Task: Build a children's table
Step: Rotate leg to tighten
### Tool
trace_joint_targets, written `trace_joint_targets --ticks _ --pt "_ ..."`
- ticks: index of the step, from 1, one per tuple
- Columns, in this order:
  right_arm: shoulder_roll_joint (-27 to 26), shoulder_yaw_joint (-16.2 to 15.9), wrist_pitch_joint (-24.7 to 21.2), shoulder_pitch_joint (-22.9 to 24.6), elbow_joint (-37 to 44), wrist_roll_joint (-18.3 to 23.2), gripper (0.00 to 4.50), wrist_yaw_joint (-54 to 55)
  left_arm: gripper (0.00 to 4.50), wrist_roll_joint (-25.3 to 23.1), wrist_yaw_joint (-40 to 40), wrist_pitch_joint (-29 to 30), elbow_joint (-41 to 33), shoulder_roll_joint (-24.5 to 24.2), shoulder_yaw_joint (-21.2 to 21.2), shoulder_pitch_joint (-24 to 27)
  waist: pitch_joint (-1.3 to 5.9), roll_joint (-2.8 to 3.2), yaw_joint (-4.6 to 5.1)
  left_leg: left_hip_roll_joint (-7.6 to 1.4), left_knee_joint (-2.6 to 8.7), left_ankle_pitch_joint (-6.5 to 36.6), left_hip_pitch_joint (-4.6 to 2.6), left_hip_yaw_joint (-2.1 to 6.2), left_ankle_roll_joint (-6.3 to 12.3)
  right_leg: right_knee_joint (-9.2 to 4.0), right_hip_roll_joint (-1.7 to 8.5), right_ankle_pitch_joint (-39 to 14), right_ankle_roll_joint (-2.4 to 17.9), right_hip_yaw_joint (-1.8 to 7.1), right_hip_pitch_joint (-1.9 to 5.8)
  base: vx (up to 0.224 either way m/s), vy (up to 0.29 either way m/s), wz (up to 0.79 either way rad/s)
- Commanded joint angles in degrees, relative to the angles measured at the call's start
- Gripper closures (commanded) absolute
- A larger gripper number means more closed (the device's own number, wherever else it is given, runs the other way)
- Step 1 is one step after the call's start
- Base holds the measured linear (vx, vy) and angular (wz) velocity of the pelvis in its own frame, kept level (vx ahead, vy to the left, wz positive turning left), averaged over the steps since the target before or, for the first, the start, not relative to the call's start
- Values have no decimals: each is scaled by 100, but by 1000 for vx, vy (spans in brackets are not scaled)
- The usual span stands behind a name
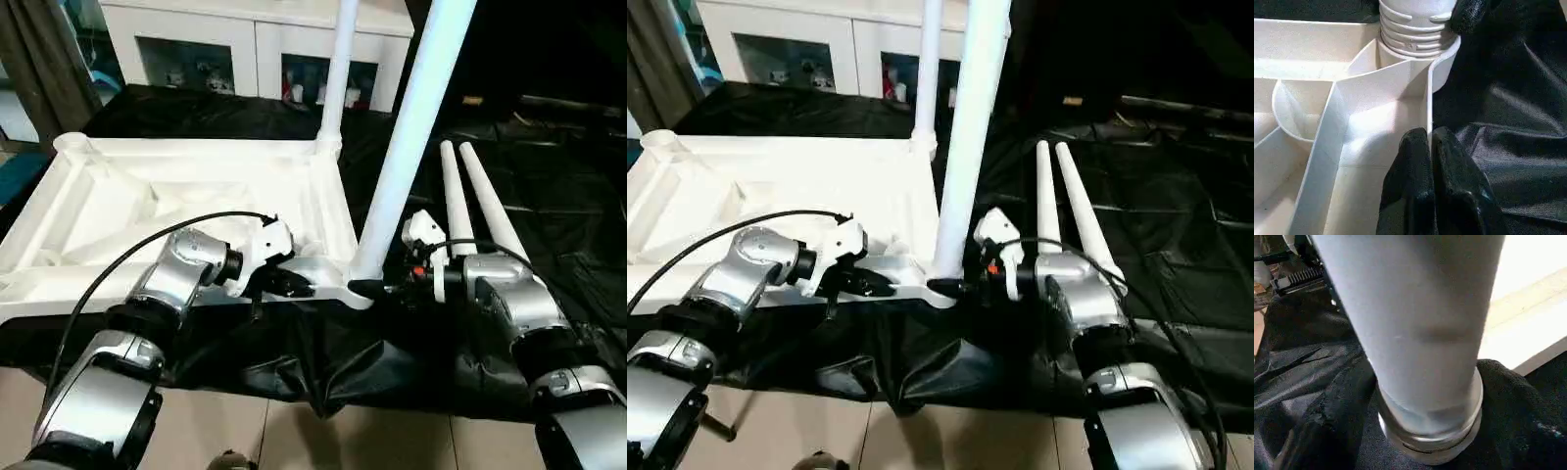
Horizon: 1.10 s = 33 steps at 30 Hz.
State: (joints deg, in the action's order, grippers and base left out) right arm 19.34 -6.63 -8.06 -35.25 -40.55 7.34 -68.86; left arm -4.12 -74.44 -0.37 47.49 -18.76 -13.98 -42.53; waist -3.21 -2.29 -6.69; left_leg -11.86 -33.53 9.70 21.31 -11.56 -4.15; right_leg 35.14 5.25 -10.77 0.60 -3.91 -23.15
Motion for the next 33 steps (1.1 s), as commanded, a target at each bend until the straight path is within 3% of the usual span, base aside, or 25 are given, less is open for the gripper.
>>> trace_joint_targets --ticks 1,3,9,10,13,16,20,24,25,26,29,33 --pt "40 -79 -62 106 180 37 143 -108 450 196 -135 2 -162 76 -25 57 393 -48 3 -199 370 921 -90 59 361 -323 341 -587 1421 247 274 0 0 0" --pt "35 -111 -99 153 244 40 166 -125 450 194 -131 20 -191 71 -19 69 395 -43 -5 -204 369 879 -88 63 385 -314 344 -524 1418 244 276 0 0 0" --pt "-37 -46 -157 246 296 89 177 14 450 173 69 14 -158 139 30 51 391 -27 -4 -203 373 997 -103 62 340 -338 346 -668 1405 246 265 0 0 0" --pt "-217 130 -83 308 118 12 177 703 450 48 865 78 117 347 162 -122 390 -27 -2 -202 375 1008 -98 63 315 -336 342 -667 1398 249 264 0 0 0" --pt "-468 393 -88 267 -251 -98 178 1777 450 -15 1762 258 459 609 348 -356 378 -43 46 -177 400 1198 -125 81 111 -386 360 -1073 1314 258 240 0 0 0" --pt "-850 742 -245 216 -641 -66 178 3044 450 -49 2693 559 778 976 487 -623 368 -64 72 -155 400 1285 -121 81 94 -442 364 -1396 1170 266 246 0 0 0" --pt "-1304 967 -169 79 -1018 -73 179 4362 450 37 3367 761 997 1475 607 -849 376 -3 96 -150 414 1306 -136 96 13 -469 359 -1534 1083 264 224 0 0 0" --pt "-1665 935 36 -94 -1199 -184 179 4709 450 13 3466 653 1078 1790 532 -910 377 -24 114 -133 411 1346 -111 92 125 -482 347 -1439 1058 260 244 0 0 0" --pt "-1747 901 141 -158 -1235 -220 179 4695 450 2 3418 624 1092 1838 489 -919 378 36 105 -137 417 1345 -113 103 129 -485 353 -1441 1040 256 244 0 0 0" --pt "-1758 901 155 -167 -1239 -219 179 4687 450 0 3407 618 1093 1843 482 -919 375 5 130 -137 418 1373 -103 98 141 -488 339 -1402 1038 255 246 0 0 0" --pt "-1764 954 230 -225 -1205 -112 107 4509 450 -15 3275 552 1079 1803 444 -896 380 12 135 -143 425 1390 -107 102 166 -484 337 -1359 1056 253 254 0 0 0" --pt "-1374 630 279 -198 -984 -127 76 3615 450 -45 2454 213 889 1438 274 -704 390 -9 141 -140 415 1304 -81 104 263 -470 338 -1231 1082 246 282 0 0 0"
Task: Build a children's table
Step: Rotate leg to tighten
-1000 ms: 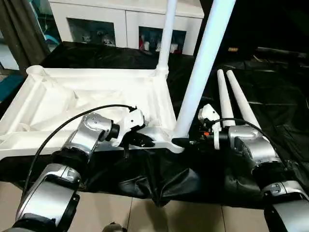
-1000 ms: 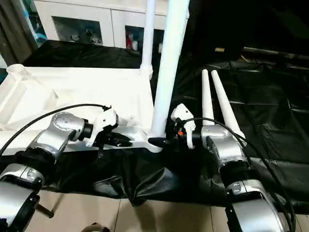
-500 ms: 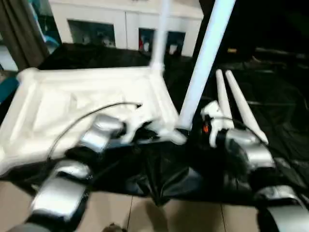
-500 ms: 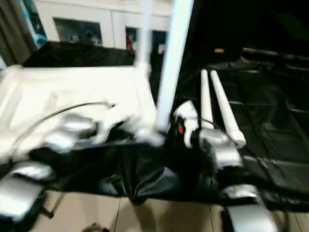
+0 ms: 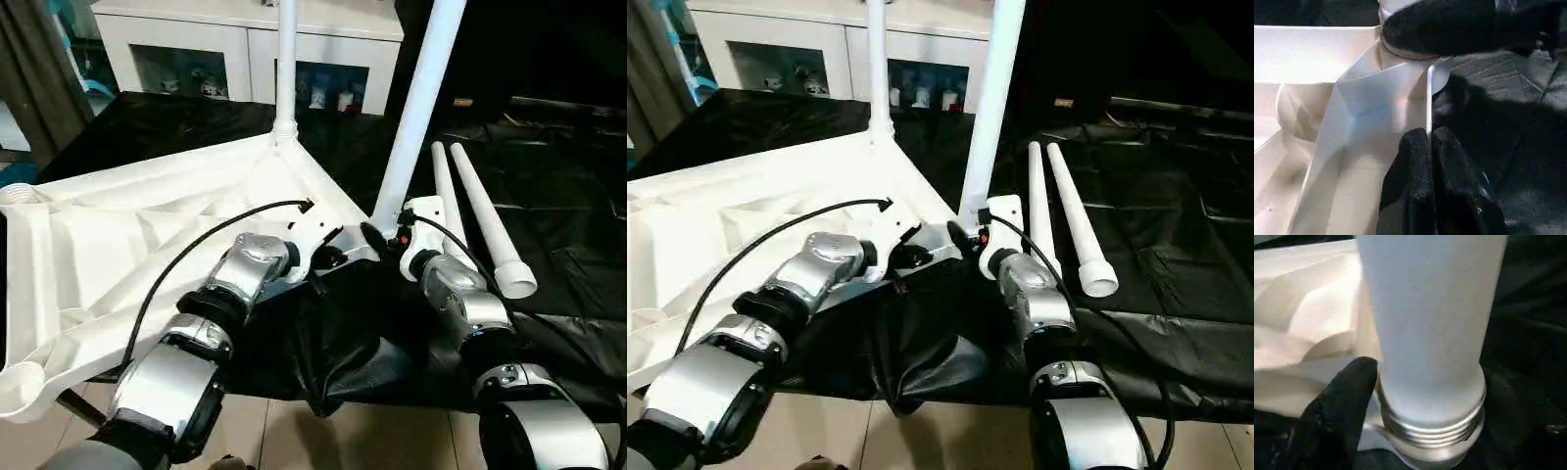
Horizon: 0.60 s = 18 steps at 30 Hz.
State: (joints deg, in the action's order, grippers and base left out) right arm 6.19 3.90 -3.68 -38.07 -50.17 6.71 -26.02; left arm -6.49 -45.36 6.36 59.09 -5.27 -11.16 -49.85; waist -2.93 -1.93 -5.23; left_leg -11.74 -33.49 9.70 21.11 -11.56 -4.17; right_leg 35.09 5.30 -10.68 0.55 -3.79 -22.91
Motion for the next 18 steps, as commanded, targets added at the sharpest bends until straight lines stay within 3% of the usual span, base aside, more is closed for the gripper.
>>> trace_joint_targets --ticks 1,4,9,11,15,18 --pt "135 -565 -183 148 139 -108 76 -1177 450 199 -826 -572 -376 -84 -83 119 359 -45 -7 -157 406 1264 -50 104 325 -454 332 -1121 1112 233 269 0 0 0" --pt "536 -802 -177 289 472 -95 76 -2145 450 273 -1521 -774 -592 -367 -180 286 382 -70 -21 -174 374 1017 -40 89 485 -390 333 -642 1245 238 292 0 0 0" --pt "1043 -914 -219 321 728 -48 76 -3034 450 306 -2246 -873 -769 -724 -299 446 394 -45 -76 -208 336 740 -58 57 603 -287 310 -57 1567 217 271 0 0 0" --pt "1221 -970 -281 313 820 11 76 -3382 450 342 -2543 -877 -842 -860 -322 501 388 -47 -99 -204 332 775 -56 49 620 -285 310 -90 1592 220 277 0 0 0" --pt "1418 -1048 -405 314 958 74 76 -3841 450 352 -2868 -918 -932 -1027 -322 566 369 -50 -130 -220 355 1010 -70 53 475 -318 329 -457 1535 230 259 0 0 0" --pt "1416 -1136 -481 297 941 6 100 -3965 450 331 -2909 -926 -960 -1086 -303 571 365 -54 -131 -219 362 1061 -76 55 400 -331 336 -605 1496 232 252 0 0 0"
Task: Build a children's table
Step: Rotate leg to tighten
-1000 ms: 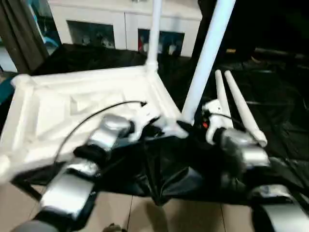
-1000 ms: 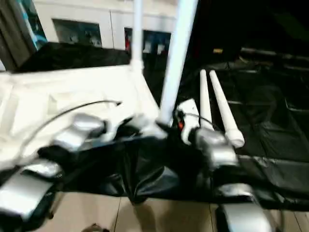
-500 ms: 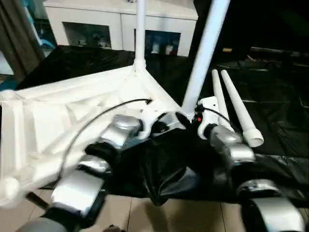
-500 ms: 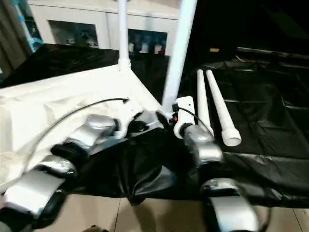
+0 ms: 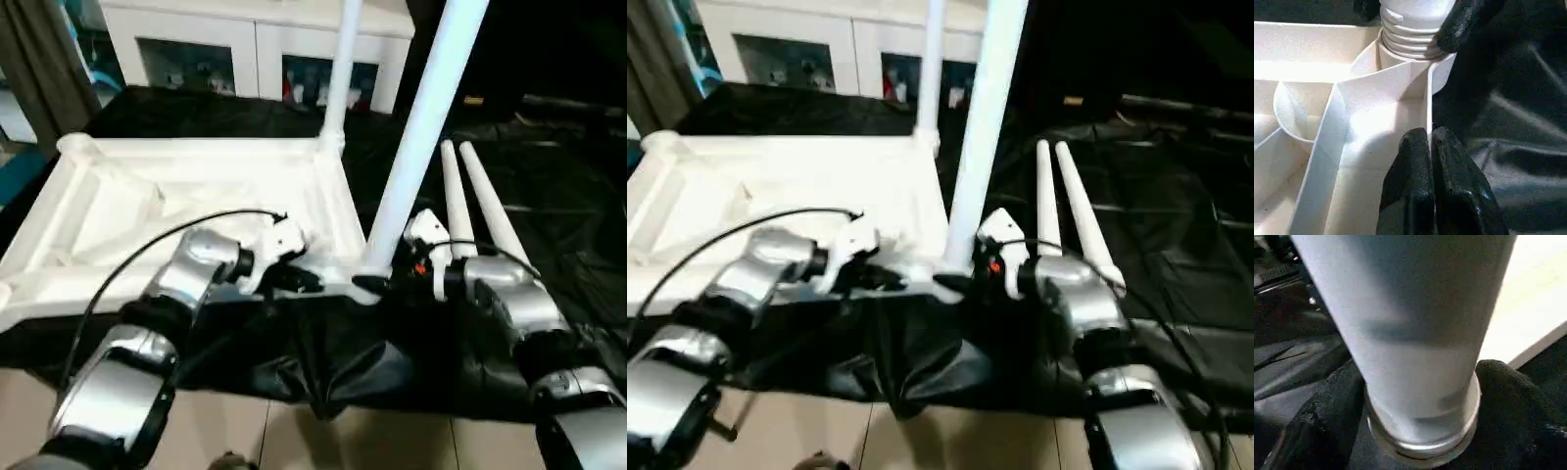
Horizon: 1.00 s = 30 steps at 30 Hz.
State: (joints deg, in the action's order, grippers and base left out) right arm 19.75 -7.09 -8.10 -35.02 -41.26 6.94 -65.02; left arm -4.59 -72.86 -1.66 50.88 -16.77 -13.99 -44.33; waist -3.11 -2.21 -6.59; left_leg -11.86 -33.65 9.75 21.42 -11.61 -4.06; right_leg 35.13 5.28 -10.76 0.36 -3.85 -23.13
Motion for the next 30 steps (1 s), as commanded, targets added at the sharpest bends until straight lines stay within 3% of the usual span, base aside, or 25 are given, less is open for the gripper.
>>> trace_joint_targets --ticks 1,8,14,20,21,24,25,28,30 --pt "28 -40 -43 0 62 -9 118 -44 450 150 -134 -121 -146 69 -7 18 383 -37 7 -206 381 1050 -103 61 348 -336 341 -626 1499 242 272 0 0 0" --pt "-91 -4 -130 123 158 45 165 92 450 240 6 -53 -179 182 81 39 389 -46 1 -200 372 934 -100 62 361 -320 337 -512 1479 241 275 0 0 0" --pt "-488 351 -226 128 -305 -137 174 1775 450 38 1407 224 291 541 278 -244 374 -46 80 -172 402 1154 -116 79 144 -387 347 -961 1351 256 259 0 0 0" --pt "-1373 930 -268 85 -863 -22 175 4041 450 2 3107 704 836 1308 500 -728 369 -29 123 -163 432 1355 -139 102 2 -444 354 -1362 1213 264 236 0 0 0" --pt "-1518 1001 -205 41 -968 -8 175 4330 450 32 3265 757 870 1454 535 -778 369 19 116 -164 430 1352 -159 96 -22 -451 352 -1310 1217 267 216 0 0 0" --pt "-1734 979 -18 -52 -1078 -50 175 4516 450 7 3337 737 869 1666 487 -800 363 -4 125 -147 430 1425 -139 94 43 -477 343 -1329 1176 259 237 0 0 0" --pt "-1790 976 61 -80 -1075 -55 175 4509 450 -7 3325 717 871 1702 461 -793 366 24 117 -141 431 1450 -136 102 87 -494 349 -1408 1121 260 244 0 0 0" --pt "-1836 997 154 -115 -984 -7 105 4333 450 -20 3240 666 865 1710 417 -759 369 13 124 -142 436 1419 -121 102 132 -484 331 -1290 1104 257 254 0 0 0" --pt "-1703 986 237 -136 -858 7 102 3997 450 -65 3081 513 877 1581 361 -716 371 17 125 -144 440 1446 -114 108 152 -485 330 -1266 1111 249 261 0 0 0"
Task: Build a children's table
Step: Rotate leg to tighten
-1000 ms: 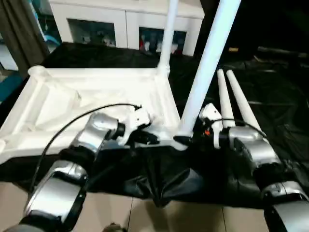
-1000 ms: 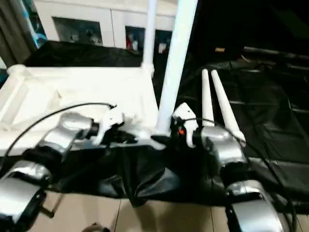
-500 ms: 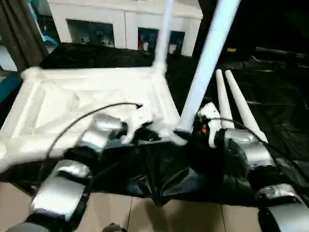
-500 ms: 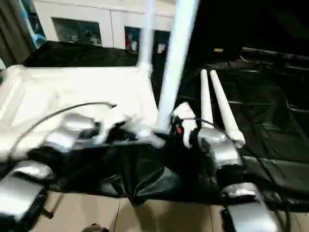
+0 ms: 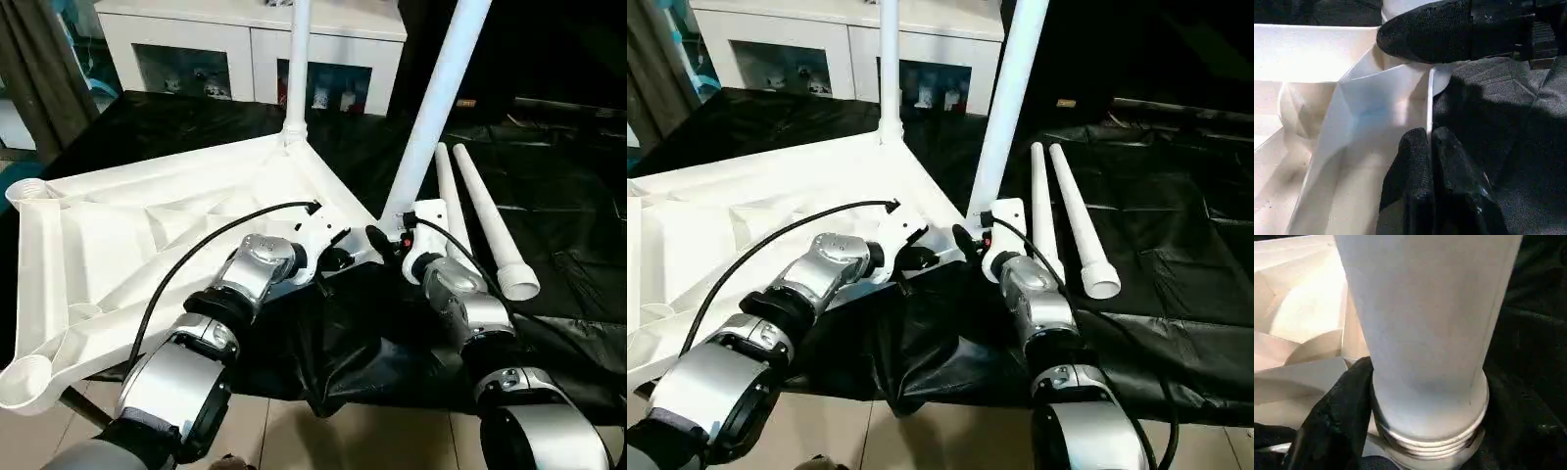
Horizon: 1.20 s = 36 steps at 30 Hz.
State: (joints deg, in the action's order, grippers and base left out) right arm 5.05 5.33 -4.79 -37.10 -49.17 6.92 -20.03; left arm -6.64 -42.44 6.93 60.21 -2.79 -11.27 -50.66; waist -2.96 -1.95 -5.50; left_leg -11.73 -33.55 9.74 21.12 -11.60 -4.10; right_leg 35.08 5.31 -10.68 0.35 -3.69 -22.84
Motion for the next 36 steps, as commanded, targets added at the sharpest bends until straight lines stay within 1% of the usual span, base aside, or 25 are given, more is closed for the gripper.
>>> trace_joint_targets --ticks 1,2,3,4,5,6,7,8,9,11,13,14,16,18,19,20,22,23,24,25,28,31,33,34,36 --pt "-121 -317 -11 80 15 -10 94 -736 450 131 -71 -409 -53 95 78 -68 359 -14 24 -157 431 1446 -71 110 184 -475 329 -1239 1113 232 244 0 0 0" --pt "-75 -353 38 88 54 -28 82 -823 450 129 -110 -408 -55 62 76 -63 361 -16 31 -159 428 1436 -66 108 198 -470 330 -1208 1120 232 248 0 0 0" --pt "52 -421 -9 112 163 6 82 -1133 450 123 -297 -523 -102 -27 44 -23 354 -17 33 -156 426 1416 -70 107 231 -477 327 -1178 1139 231 245 0 0 0" --pt "133 -468 -32 121 216 33 70 -1332 450 119 -425 -607 -134 -88 22 3 357 -23 37 -154 419 1394 -61 105 252 -469 323 -1143 1146 230 256 0 0 0" --pt "281 -569 -114 169 350 68 70 -1706 450 111 -626 -707 -185 -186 -18 48 362 -14 38 -158 415 1342 -62 103 289 -460 329 -1069 1180 234 257 0 0 0" --pt "291 -576 -119 172 359 70 70 -1731 450 111 -639 -713 -189 -193 -21 51 362 -26 31 -153 405 1291 -53 101 341 -456 327 -1010 1199 231 273 0 0 0" --pt "630 -780 -227 286 614 91 70 -2484 450 165 -1227 -950 -349 -413 -95 183 366 -25 18 -160 401 1198 -52 105 379 -444 333 -897 1229 232 281 0 0 0" --pt "630 -780 -227 286 614 91 70 -2484 450 165 -1227 -950 -349 -413 -95 183 378 -33 9 -158 390 1128 -45 102 418 -429 327 -788 1249 229 303 0 0 0" --pt "771 -843 -257 334 710 88 70 -2788 450 194 -1503 -995 -421 -519 -130 239 375 -8 7 -174 387 1045 -51 95 474 -401 322 -576 1317 230 286 0 0 0" --pt "1103 -961 -382 423 904 99 70 -3436 450 200 -2086 -1036 -548 -795 -246 349 383 -11 -10 -186 370 894 -34 87 530 -350 310 -325 1426 217 302 0 0 0" --pt "1374 -1092 -461 466 1006 57 70 -3893 450 225 -2635 -1184 -664 -1036 -351 467 390 13 -24 -207 357 835 -48 76 576 -316 306 -126 1561 208 284 0 0 0" --pt "1452 -1123 -495 471 1038 59 70 -4021 450 261 -2841 -1191 -714 -1120 -366 513 387 14 -22 -214 358 860 -47 76 566 -311 307 -120 1591 208 279 0 0 0" --pt "1507 -1143 -528 477 1074 78 70 -4121 450 287 -2981 -1196 -741 -1179 -370 543 389 11 -27 -216 355 913 -69 61 527 -304 306 -103 1653 215 260 0 0 0" --pt "1601 -1181 -533 454 1117 91 70 -4303 450 341 -3228 -1202 -799 -1316 -342 593 380 5 -59 -223 361 980 -77 56 485 -309 320 -208 1670 219 252 0 0 0" --pt "1604 -1181 -532 450 1117 92 70 -4310 450 343 -3240 -1205 -801 -1325 -340 596 371 -2 -78 -224 370 1071 -79 57 432 -325 331 -384 1627 221 255 0 0 0" --pt "1608 -1177 -541 441 1126 95 70 -4346 450 345 -3279 -1201 -825 -1348 -326 612 369 -23 -80 -221 370 1105 -79 53 412 -333 330 -461 1599 223 252 0 0 0" --pt "1609 -1183 -596 437 1152 122 70 -4448 450 344 -3322 -1195 -862 -1371 -316 636 367 -11 -90 -222 376 1140 -83 59 345 -343 341 -610 1545 230 247 0 0 0" --pt "1612 -1211 -635 441 1179 143 70 -4538 450 351 -3345 -1199 -887 -1384 -319 651 366 -50 -91 -222 378 1122 -76 60 330 -346 340 -673 1506 229 253 0 0 0" --pt "1612 -1222 -633 442 1186 142 70 -4552 450 353 -3346 -1200 -891 -1386 -320 654 363 -40 -96 -223 379 1108 -78 63 327 -342 339 -678 1499 229 250 0 0 0" --pt "1603 -1225 -631 448 1194 151 95 -4568 450 356 -3338 -1203 -897 -1384 -316 660 363 -52 -94 -223 377 1088 -73 61 327 -340 342 -689 1479 230 244 0 0 0" --pt "1578 -1236 -671 465 1213 167 108 -4622 450 368 -3353 -1174 -933 -1377 -302 686 369 -58 -97 -220 371 1022 -68 62 337 -332 346 -643 1474 230 251 0 0 0" --pt "1545 -1232 -727 526 1263 207 139 -4642 450 383 -3280 -1147 -986 -1331 -287 728 364 -70 -94 -216 370 1014 -68 59 349 -337 340 -670 1452 229 242 0 0 0" --pt "1491 -1186 -710 577 1274 211 142 -4505 450 375 -3137 -1118 -975 -1281 -261 732 357 -73 -95 -219 375 1033 -65 64 343 -346 348 -745 1416 232 241 0 0 0" --pt "1407 -1093 -697 587 1205 213 157 -4252 450 335 -2856 -1125 -919 -1207 -219 698 363 -76 -92 -217 373 1028 -71 62 329 -346 345 -765 1401 234 234 0 0 0" --pt "1239 -920 -664 584 1035 197 164 -3705 450 274 -2295 -1048 -778 -1048 -125 597 356 -82 -73 -213 382 1109 -75 66 281 -365 348 -904 1377 236 221 0 0 0"
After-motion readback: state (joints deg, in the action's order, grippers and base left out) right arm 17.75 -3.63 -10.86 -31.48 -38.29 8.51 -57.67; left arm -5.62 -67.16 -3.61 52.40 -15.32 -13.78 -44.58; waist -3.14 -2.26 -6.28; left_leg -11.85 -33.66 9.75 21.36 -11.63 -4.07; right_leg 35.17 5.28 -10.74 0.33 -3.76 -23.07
